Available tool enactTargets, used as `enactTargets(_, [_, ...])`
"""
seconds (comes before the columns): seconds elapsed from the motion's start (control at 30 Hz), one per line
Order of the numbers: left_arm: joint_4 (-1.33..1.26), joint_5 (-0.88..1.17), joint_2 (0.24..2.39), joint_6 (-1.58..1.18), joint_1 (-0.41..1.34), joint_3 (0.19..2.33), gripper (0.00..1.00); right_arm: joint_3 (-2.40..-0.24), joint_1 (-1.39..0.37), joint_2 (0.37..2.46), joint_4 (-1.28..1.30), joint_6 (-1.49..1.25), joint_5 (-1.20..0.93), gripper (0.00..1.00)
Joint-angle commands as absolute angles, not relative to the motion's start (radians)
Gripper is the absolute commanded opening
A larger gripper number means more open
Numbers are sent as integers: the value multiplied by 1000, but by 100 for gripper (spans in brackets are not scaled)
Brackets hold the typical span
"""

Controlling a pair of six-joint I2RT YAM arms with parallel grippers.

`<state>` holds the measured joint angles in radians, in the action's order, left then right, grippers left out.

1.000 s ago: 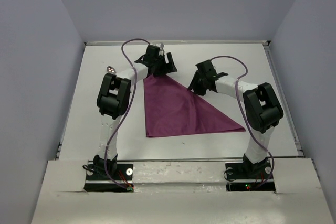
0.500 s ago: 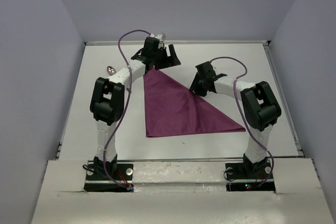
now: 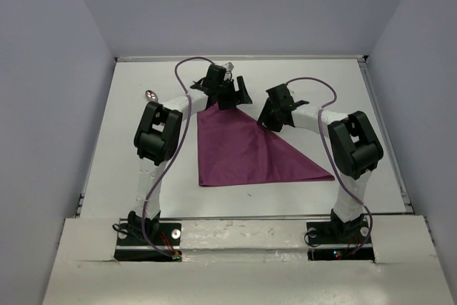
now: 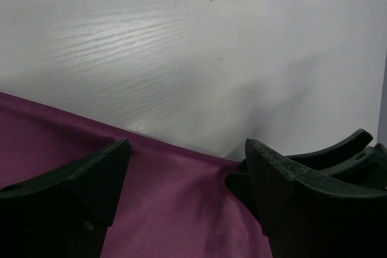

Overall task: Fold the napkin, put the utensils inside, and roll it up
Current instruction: Smooth out the napkin at the center of the board, then pick up the spoon from the center of the board.

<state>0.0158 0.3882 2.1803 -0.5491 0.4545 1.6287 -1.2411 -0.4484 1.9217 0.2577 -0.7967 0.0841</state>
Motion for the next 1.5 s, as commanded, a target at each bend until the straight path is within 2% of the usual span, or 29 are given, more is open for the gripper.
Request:
enactTargets(0.0, [-31,399,2195,-572,456,1608,89,-1224,-453,1882,267,-782,120,52])
enactTargets(0.27, [14,420,2172,-558,457,1693,89,-1244,-453,1797,307,-778,130,54])
enactTargets(0.47, [116,374,2071,-494,454,1775,90,-1273,-453,1654,322,-720,84,71])
enactTargets(0.57, [202,244,1994,-492,446,1778,93,-1284,-453,1629,339,-678,40,77])
enactTargets(0.63, [256,149,1935,-532,405,1709,93,-1299,-453,1618,362,-644,-30,80])
enactTargets(0.73, [276,123,1858,-607,292,1602,92,-1287,-462,1586,365,-640,-54,84])
enactTargets(0.9, [348,-58,1784,-676,149,1431,91,-1267,-462,1572,373,-624,-55,86])
enactTargets(1.03, [448,-227,1812,-713,114,1436,91,-1275,-462,1586,382,-617,-69,88])
enactTargets(1.33, [390,-281,1885,-761,94,1390,82,-1281,-462,1589,403,-609,-75,91])
enactTargets(1.47, [357,-316,1907,-782,94,1381,80,-1295,-462,1595,440,-600,-60,99])
